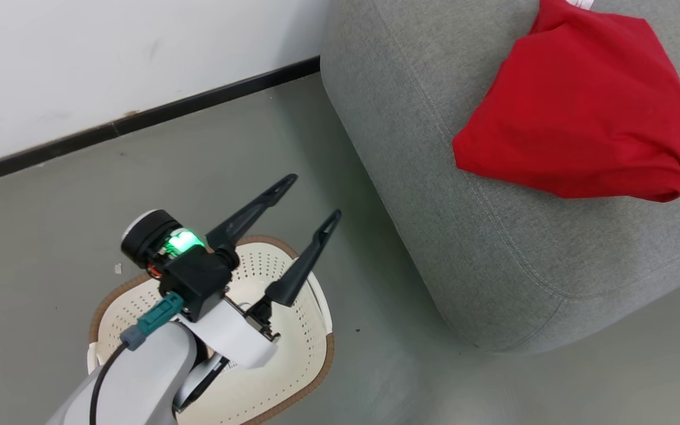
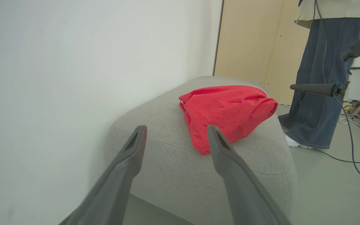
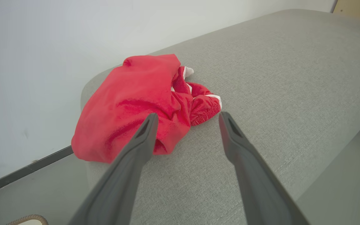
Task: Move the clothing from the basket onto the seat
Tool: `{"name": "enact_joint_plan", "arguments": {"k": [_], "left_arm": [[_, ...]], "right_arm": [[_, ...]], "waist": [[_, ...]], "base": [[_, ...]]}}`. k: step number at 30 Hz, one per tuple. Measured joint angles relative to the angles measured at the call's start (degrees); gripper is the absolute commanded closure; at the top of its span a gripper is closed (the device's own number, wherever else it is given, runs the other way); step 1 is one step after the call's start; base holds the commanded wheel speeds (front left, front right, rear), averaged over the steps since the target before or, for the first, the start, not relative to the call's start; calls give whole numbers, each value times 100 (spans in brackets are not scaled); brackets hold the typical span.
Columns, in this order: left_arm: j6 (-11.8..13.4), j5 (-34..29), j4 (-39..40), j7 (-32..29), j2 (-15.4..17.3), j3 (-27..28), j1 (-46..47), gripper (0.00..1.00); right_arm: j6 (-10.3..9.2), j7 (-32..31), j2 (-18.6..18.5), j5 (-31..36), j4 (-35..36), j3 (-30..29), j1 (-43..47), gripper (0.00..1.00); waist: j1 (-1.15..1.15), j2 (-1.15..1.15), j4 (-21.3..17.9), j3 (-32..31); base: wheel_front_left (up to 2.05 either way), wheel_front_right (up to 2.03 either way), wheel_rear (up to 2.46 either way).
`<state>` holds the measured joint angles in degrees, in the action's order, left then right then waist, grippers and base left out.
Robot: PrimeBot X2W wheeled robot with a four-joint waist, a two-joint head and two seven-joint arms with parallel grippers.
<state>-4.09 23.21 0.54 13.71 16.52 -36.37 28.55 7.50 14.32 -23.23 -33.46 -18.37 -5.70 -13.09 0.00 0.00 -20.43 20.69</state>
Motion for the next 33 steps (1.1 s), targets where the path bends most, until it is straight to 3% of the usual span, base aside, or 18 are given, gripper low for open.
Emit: {"name": "enact_joint_plan", "arguments": {"k": [6,19,33], "left_arm": [[204,169,-172,36,38,332,-259,0],[601,365,-372,54,-21,909,-886,0],[1010,475,-328,58,-211,1727,-1482,0]], "right_arm": [[0,4,-19,176,430,-15,-8,0],[0,4,14,488,564,867,-339,0],[0,4,459,1059,621,1416,-740,0]], "waist": [[0,0,-38,-229],[0,0,231,-632],[0,0,820,-1025]], "base": [[0,0,0],[0,0,0],[0,0,0]]}}
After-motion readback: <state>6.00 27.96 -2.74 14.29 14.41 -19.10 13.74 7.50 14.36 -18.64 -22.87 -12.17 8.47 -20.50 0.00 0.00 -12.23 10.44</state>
